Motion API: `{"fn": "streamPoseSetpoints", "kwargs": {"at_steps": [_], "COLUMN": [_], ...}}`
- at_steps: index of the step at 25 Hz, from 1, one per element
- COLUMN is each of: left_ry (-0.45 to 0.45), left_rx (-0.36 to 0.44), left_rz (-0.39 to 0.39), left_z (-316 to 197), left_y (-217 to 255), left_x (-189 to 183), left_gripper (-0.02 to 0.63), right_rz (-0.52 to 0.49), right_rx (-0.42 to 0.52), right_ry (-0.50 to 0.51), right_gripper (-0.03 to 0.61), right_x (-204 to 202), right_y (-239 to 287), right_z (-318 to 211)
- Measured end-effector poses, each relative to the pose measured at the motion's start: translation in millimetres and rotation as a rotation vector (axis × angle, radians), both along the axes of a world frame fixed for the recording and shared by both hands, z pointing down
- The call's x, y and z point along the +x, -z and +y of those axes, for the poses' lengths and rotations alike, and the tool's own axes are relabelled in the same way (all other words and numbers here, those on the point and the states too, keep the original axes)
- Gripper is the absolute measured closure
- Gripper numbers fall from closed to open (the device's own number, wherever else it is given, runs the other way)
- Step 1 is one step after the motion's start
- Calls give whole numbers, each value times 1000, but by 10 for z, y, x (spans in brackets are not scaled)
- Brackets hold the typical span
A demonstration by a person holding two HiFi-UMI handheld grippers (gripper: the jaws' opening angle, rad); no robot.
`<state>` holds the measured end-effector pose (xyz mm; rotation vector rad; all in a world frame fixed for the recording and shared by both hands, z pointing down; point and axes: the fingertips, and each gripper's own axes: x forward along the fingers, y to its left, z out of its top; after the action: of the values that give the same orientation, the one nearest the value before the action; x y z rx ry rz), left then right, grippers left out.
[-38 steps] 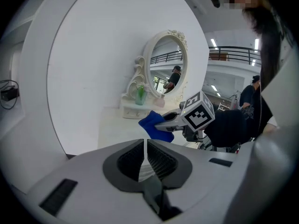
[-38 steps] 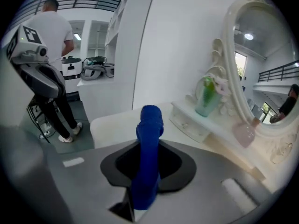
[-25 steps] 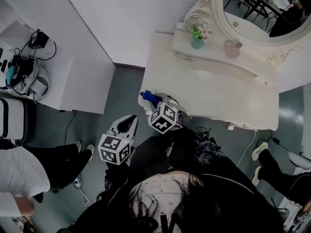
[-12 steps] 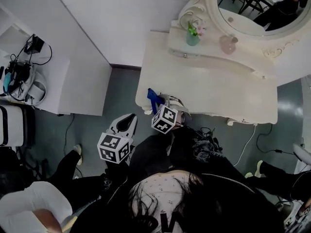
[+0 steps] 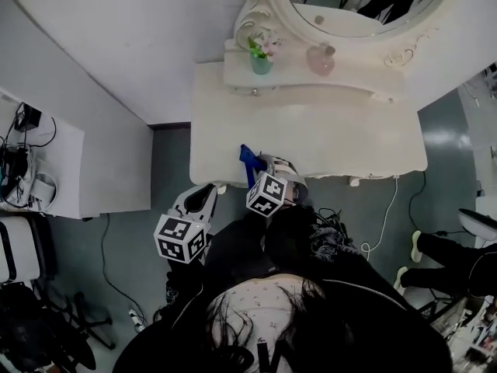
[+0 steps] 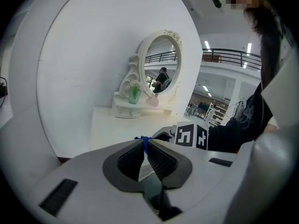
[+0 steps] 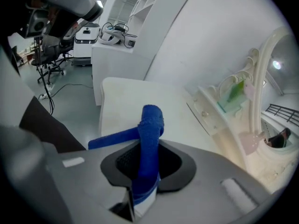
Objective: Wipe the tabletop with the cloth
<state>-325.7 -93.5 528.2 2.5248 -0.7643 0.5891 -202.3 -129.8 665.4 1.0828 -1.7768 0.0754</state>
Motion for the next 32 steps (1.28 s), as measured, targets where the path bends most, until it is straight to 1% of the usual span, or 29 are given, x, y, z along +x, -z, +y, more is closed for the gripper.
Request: {"fn": "streamPoseSetpoints", "kwargs": {"at_steps": [3, 8, 16, 19, 22, 28, 32], "left_ry": [-49, -106, -166, -196, -247, -354, -377], "left_rx": [-6, -10, 11, 20, 28, 33, 33], "left_rz": [4, 0, -4, -5, -2, -19, -22], "left_z": [20, 35, 35, 63, 122, 493, 496], "left_y": [-22, -57, -25, 5, 53, 75, 84], "left_x": [222, 554, 1196, 1531, 1923, 2805, 3184], "left_gripper": [612, 612, 612, 612, 612, 612, 612], "right_rz": [14, 29, 74, 89, 97, 89, 97], "right_rx": [0, -6, -19, -31, -34, -28, -32], "right_ry": [-72, -166, -251, -295, -356, -491, -550], "right_gripper": [505, 505, 505, 505, 505, 505, 505], "right_x": [384, 972, 1934, 2359, 2825, 3918, 4465], "right_y": [4, 1, -32, -57, -70, -43, -43], "right_z": [76, 217, 498, 636, 788, 1303, 1491]}}
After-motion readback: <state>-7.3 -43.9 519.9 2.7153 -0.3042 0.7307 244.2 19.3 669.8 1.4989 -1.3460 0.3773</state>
